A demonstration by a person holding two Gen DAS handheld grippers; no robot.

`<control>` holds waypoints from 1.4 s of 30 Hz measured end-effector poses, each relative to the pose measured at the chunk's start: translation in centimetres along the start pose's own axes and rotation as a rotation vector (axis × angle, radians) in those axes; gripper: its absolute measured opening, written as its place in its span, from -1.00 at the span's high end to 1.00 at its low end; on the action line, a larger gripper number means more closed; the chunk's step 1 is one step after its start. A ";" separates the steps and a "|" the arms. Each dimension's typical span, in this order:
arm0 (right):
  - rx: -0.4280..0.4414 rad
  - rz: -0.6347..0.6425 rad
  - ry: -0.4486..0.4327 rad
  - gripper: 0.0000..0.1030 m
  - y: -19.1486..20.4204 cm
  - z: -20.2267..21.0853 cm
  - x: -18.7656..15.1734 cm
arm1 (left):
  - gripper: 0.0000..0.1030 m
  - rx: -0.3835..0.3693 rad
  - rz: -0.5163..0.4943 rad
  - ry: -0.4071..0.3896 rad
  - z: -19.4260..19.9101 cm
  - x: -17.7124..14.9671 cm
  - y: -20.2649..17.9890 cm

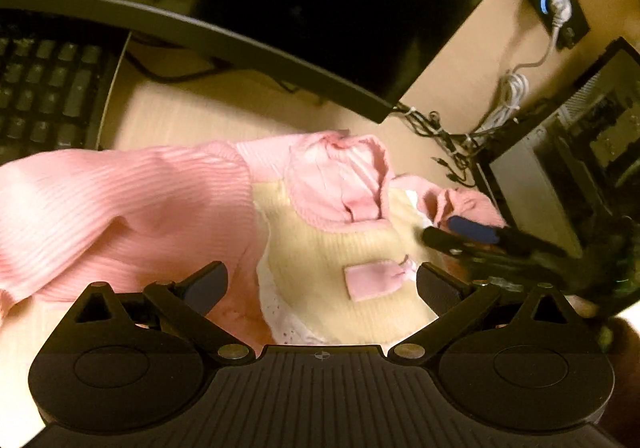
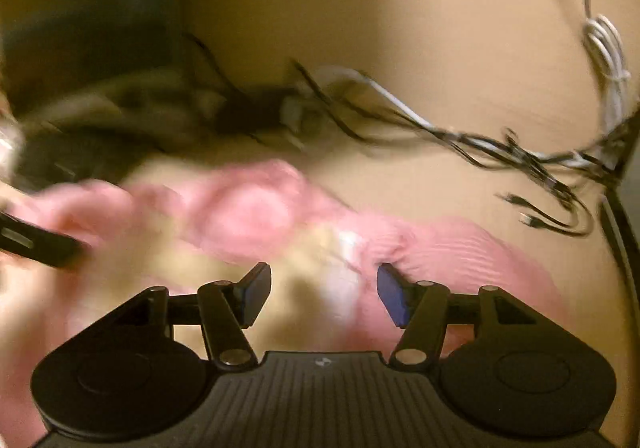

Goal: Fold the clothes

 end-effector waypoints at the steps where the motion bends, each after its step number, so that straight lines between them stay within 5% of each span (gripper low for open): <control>1: -0.048 -0.015 0.011 -0.04 -1.2 -0.5 -0.5 | -1.00 0.012 0.003 0.001 -0.3 0.1 0.2; 6: -0.203 -0.117 0.040 -0.04 -8.3 1.8 -3.5 | -0.99 0.100 0.044 -0.045 -0.2 1.0 2.5; 11: -0.309 -0.189 0.065 -0.04 -11.7 5.1 -6.2 | -0.99 0.179 0.091 -0.111 0.8 2.7 4.7; 15: -0.321 -0.111 0.059 -0.04 -11.6 6.1 -6.1 | -1.00 0.212 0.128 -0.176 2.7 4.4 5.9; 18: -0.255 -0.030 -0.053 -0.04 -8.6 8.6 -3.3 | -1.00 0.228 0.129 -0.205 4.2 4.4 6.1; 21: -0.075 -0.009 -0.113 0.03 -4.3 8.7 0.1 | -0.99 0.238 0.118 -0.226 5.6 3.9 6.0; 25: 0.094 -0.105 -0.060 0.13 -0.3 3.7 2.5 | -0.99 0.249 0.104 -0.251 7.4 3.2 5.8; 28: 0.139 -0.089 -0.017 0.13 2.0 -1.0 3.1 | -0.99 0.136 0.066 -0.161 5.9 2.0 3.0; 32: 0.190 -0.127 0.015 0.11 2.9 -5.1 3.6 | -1.00 0.086 0.098 -0.120 3.6 1.3 3.1; 34: 0.227 -0.117 0.019 0.41 3.7 -5.8 4.0 | -1.00 0.062 0.114 -0.100 2.4 1.0 3.1; 35: 0.257 -0.090 0.017 0.87 4.4 -5.5 4.4 | -1.00 0.049 0.122 -0.089 1.9 0.8 3.1; 36: 0.269 -0.051 -0.005 0.88 5.0 -5.0 4.9 | -1.00 0.037 0.130 -0.079 1.3 0.7 3.1; 39: 0.103 0.146 -0.145 0.88 5.5 -3.5 6.3 | -0.99 0.001 0.152 -0.049 -0.3 0.2 3.2; 42: 0.029 0.235 -0.144 0.81 5.2 -4.0 6.2 | -1.00 0.007 0.112 -0.027 1.1 -1.2 2.7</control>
Point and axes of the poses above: each gripper's, at about its wrist camera, not at the fingertips, and z roughly against the way its jaws point, y to its left, x to its top, the point moved 10 cm from there along -z, roughly the way its jaws point, and after that the axes turned 1 degree about x, right-handed, at the moved point
